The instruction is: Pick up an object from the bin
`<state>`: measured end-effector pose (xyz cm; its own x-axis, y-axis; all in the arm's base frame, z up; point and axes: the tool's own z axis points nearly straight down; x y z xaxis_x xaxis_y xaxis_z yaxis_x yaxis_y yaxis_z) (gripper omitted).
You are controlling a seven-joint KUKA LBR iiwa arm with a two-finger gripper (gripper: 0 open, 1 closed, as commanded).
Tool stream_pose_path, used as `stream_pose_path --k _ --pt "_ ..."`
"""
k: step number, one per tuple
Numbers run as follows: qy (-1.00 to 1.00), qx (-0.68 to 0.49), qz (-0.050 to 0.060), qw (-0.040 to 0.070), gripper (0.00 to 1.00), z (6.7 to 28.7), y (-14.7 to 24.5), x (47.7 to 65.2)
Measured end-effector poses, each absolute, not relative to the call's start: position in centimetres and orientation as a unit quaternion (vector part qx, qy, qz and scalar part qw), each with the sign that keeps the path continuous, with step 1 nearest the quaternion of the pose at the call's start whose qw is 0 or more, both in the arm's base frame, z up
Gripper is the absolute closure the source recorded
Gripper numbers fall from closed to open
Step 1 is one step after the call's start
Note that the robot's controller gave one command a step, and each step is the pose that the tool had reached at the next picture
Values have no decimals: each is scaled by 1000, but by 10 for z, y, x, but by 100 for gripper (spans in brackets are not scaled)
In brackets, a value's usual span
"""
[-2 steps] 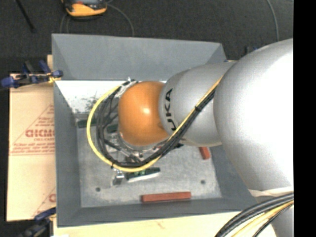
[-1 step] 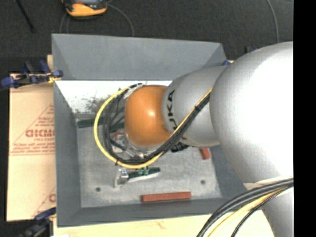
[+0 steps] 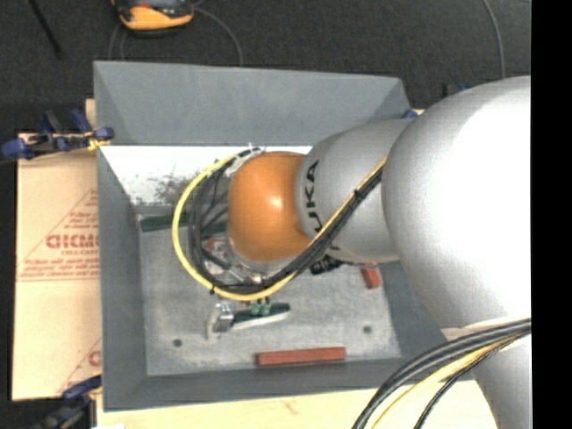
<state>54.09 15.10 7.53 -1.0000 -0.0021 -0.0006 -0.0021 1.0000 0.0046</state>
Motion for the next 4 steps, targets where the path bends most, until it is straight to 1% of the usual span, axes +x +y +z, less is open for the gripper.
stream_pose_path --k 1,2,3,4 --pt "1000 0 0 4 0 79 139 545" --pt "997 -71 3 5 0 78 139 539" --pt "996 -92 7 -3 100 80 59 584" --pt "996 -91 6 -3 100 80 58 585"
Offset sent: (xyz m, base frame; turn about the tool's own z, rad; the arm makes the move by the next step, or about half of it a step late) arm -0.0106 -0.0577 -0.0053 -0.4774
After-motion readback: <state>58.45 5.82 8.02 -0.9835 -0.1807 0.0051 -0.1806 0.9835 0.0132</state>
